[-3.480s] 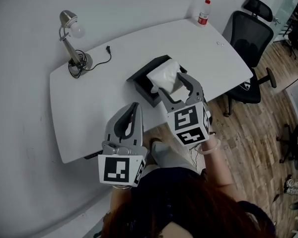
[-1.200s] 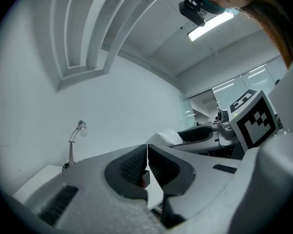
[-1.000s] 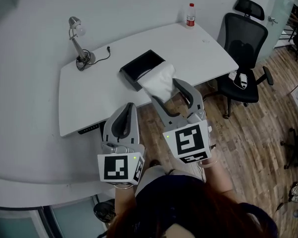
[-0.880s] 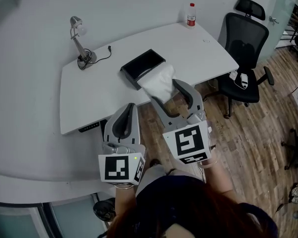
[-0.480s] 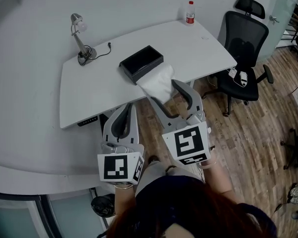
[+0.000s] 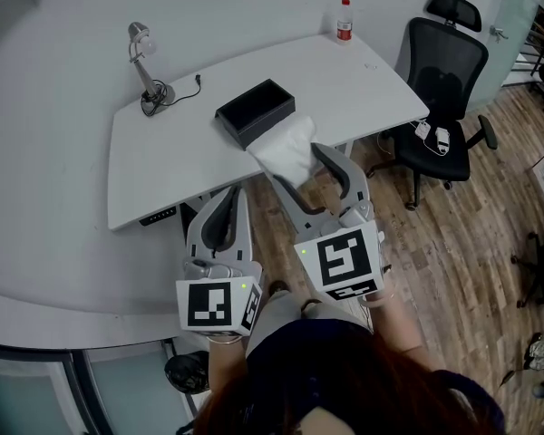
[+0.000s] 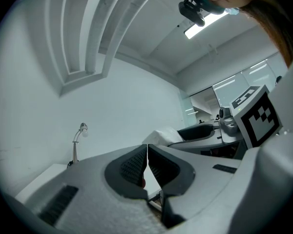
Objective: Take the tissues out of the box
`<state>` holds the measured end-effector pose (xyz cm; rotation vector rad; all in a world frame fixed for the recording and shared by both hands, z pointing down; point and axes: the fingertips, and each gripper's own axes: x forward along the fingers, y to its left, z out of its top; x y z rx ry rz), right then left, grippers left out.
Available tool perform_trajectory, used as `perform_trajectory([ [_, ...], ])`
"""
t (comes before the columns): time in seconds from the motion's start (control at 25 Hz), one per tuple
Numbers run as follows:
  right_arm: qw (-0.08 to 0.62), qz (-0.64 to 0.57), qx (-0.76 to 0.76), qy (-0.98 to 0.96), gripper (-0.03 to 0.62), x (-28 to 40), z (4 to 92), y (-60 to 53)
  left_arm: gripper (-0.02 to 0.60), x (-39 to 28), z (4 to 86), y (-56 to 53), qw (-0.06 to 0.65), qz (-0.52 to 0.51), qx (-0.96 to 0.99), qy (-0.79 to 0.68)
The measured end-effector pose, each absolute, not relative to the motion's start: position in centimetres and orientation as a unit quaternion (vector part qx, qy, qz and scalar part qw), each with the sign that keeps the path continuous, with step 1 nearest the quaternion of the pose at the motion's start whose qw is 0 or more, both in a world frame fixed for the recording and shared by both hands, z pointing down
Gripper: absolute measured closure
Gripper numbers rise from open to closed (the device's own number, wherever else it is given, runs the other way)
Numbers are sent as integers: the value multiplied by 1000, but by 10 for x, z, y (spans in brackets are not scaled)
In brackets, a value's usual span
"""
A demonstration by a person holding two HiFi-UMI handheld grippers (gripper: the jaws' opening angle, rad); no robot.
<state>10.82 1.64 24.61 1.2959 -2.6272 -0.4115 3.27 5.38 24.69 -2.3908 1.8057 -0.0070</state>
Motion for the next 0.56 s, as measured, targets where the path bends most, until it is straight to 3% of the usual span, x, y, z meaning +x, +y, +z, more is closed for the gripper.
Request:
perform_trajectory([
  [0.56, 100, -136, 434, -885, 309, 101, 245, 12, 555, 23, 247, 43, 71, -4, -794, 604],
])
